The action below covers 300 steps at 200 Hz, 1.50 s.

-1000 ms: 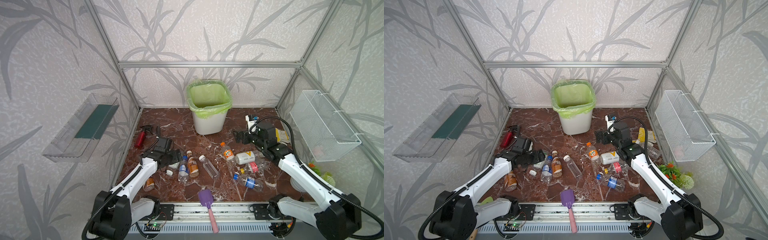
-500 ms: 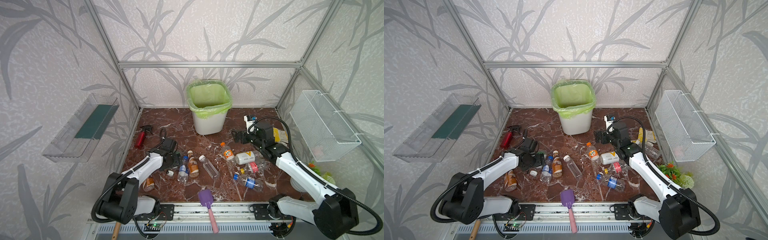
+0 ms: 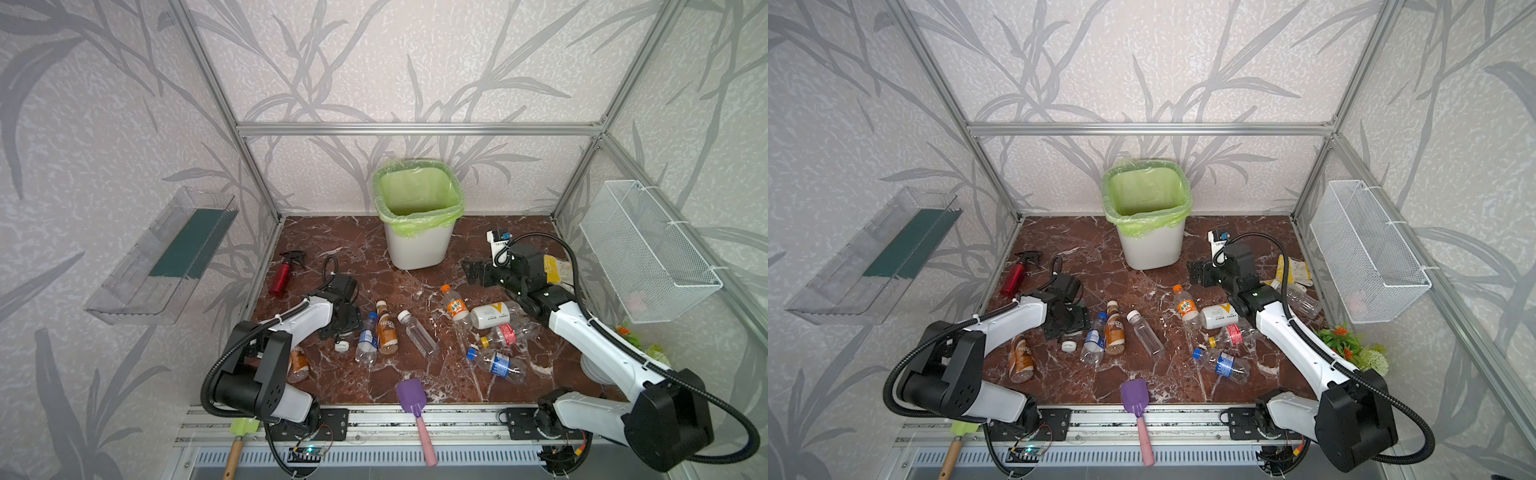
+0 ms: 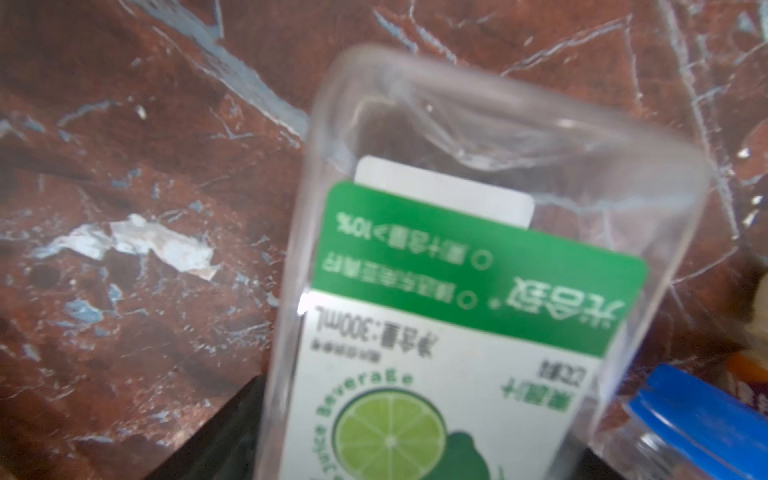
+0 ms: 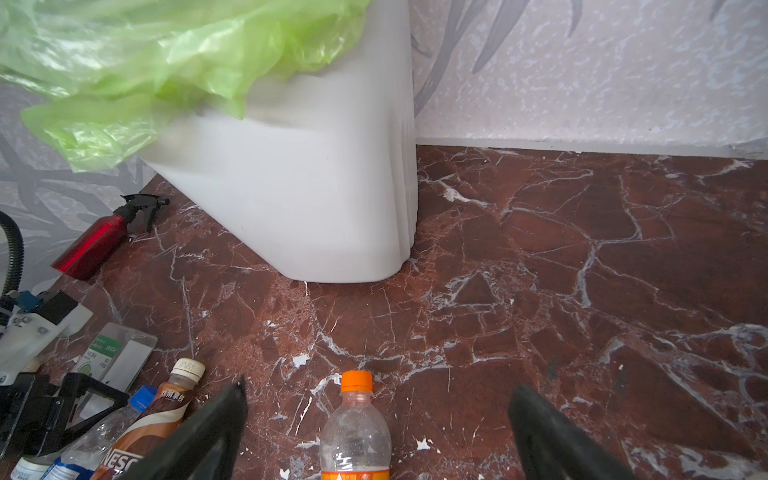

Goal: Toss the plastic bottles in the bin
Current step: 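Grasp the lime-label juice bottle with the left gripper while the right arm withdraws, then lift the lime-label bottle with the left gripper and drop it into the bin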

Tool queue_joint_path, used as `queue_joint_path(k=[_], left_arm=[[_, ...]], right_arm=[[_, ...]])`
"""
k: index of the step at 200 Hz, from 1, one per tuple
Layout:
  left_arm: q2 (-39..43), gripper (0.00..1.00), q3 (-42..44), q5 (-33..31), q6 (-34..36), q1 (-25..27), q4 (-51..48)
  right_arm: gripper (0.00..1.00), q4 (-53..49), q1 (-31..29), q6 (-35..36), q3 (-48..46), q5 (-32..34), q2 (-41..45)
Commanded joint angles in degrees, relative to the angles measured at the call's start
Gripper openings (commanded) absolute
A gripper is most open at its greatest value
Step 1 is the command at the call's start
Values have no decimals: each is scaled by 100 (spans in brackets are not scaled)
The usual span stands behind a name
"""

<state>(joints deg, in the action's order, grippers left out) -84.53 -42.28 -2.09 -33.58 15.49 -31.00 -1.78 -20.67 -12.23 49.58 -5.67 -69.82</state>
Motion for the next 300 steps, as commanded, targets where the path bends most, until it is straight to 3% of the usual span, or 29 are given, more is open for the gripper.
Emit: queue_joint_path(k=[1, 40, 109, 193, 218, 250, 300], left_arm=[[27, 80, -122, -222, -52, 16, 37], [207, 72, -105, -283, -35, 16, 79], [1072, 70, -207, -794, -25, 6, -211], [3450, 70, -101, -1210, 492, -2, 142], [4173, 70, -10, -1304, 829, -2, 506], [4925, 70, 148, -924, 1253, -2, 1116], [5138, 69, 266, -548, 1481, 7, 3146]], right_arm=[[99, 110, 28, -25, -106, -30, -31], [98, 65, 36, -69, -238, 11, -49], [97, 42, 36, -157, -256, 13, -196], [96, 50, 36, -230, -389, 61, -182], [95, 130, 36, -256, -605, 71, -113], [95, 231, 36, -278, -906, 93, -34], [95, 398, 28, -393, -1145, -39, -27]])
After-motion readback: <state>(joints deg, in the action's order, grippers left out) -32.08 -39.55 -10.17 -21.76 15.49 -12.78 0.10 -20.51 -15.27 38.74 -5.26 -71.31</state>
